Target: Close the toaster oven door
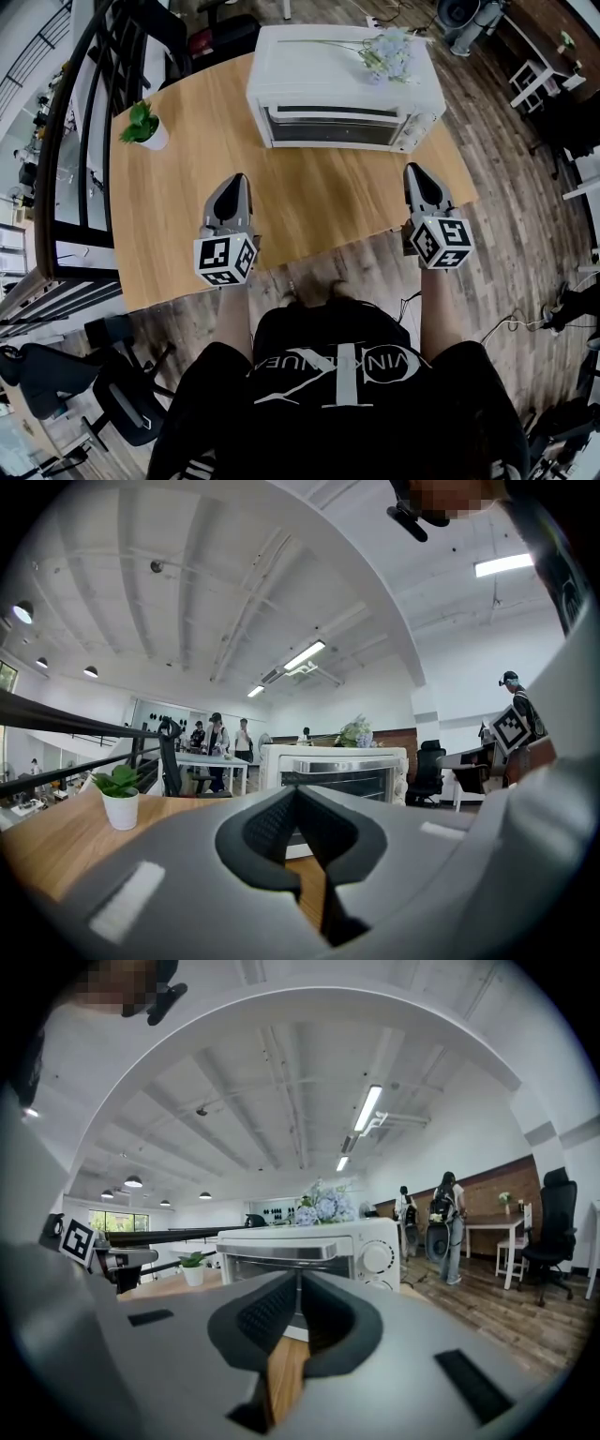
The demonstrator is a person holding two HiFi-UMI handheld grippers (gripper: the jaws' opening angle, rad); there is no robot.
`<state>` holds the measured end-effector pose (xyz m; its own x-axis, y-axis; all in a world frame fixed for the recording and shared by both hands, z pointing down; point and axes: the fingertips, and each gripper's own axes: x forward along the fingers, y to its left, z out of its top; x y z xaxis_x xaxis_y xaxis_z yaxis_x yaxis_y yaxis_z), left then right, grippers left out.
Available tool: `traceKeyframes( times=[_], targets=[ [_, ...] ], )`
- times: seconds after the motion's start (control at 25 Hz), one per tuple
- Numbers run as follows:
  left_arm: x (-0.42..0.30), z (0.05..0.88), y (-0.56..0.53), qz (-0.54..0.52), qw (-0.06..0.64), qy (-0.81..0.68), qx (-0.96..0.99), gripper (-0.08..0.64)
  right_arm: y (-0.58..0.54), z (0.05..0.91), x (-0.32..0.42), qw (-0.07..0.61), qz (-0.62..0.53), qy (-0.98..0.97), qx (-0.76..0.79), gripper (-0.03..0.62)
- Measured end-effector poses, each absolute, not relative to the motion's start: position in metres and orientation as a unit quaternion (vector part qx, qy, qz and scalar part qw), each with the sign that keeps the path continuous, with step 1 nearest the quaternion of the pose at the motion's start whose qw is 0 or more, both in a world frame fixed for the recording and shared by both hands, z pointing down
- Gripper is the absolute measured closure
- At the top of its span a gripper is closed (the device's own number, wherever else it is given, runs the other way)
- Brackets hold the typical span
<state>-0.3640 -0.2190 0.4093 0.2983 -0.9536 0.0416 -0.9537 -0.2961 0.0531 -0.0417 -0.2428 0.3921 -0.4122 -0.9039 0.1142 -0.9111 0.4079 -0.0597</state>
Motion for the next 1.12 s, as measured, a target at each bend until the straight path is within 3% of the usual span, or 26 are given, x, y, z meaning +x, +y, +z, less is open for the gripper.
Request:
traceKeyframes(
  times=[1.12],
  targets=[
    [-0.368,0.414,-0.212,0.004,0.035,-0.598,0.801,0.551,-0.239,0.404,-0.033,0.033,0.070,-0.835,0.545,0.571]
  ],
)
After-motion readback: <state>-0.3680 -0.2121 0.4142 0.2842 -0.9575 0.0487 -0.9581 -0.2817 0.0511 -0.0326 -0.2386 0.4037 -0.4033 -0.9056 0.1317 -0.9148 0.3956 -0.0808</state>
